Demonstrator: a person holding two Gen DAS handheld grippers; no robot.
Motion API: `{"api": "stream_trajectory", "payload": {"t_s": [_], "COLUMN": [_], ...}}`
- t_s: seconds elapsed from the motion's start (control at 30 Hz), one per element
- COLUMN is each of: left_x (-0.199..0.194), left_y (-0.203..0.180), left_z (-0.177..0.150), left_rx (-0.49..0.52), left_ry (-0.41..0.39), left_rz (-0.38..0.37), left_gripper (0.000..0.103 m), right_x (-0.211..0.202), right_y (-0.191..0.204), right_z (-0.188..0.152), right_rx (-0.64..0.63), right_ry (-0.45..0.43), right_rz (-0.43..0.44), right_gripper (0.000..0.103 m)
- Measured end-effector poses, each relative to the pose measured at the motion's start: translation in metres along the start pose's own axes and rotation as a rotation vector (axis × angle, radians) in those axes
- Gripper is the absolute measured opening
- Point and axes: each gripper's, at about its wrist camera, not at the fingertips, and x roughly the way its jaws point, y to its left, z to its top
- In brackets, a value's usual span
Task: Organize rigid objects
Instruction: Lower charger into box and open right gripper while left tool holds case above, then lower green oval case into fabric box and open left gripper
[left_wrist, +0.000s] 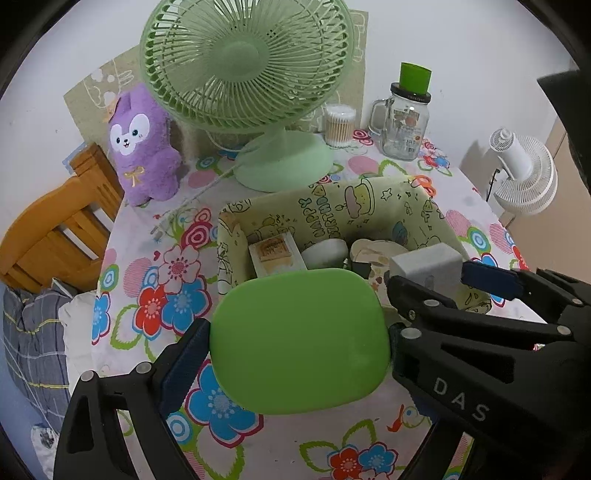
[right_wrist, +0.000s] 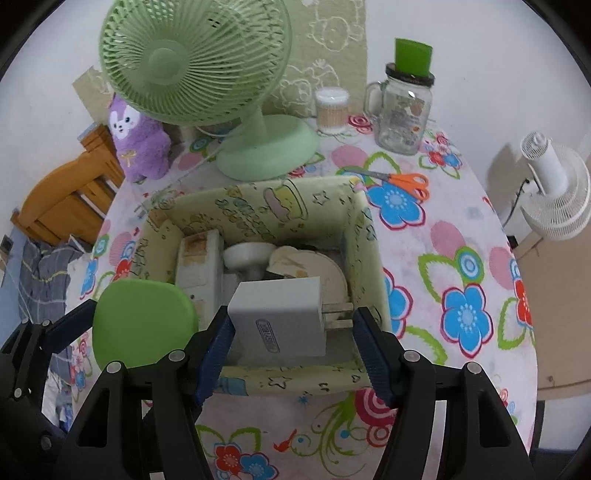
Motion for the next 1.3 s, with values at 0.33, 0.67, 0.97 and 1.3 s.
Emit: {"api": "stream_trajectory", "payload": {"t_s": [0.33,0.67,0.97,1.3], "left_x": [0.002,-0.008,-0.007,0.009], "left_y": [-0.001,-0.010,-0.020,-0.027], "left_z": [0.001,0.012,0.029,0.040], "left_rx": [-0.007,-0.006,-0.003,-0.008], "left_ry": [0.002,-0.034,-0.062,-0.054], "left_rz": [-0.012,-0.038,-0.062,-0.074], "left_gripper": [0.096,0.096,0.096,0.096], "right_x": [-0.010,-0.032,-0.044,-0.039], "right_y": [-0.003,-0.010,-0.020,-0.030], "right_z": [-0.003,0.004,0.015,0.023], "right_rx": [-0.006,-0.008,-0.008,-0.001], "right_ry": [-0.017,-0.069,-0.098,-0.093], "right_rz": [-0.006,-0.043,-0.078,-0.077], "right_gripper": [0.077,0.082,0.084,0.085]}}
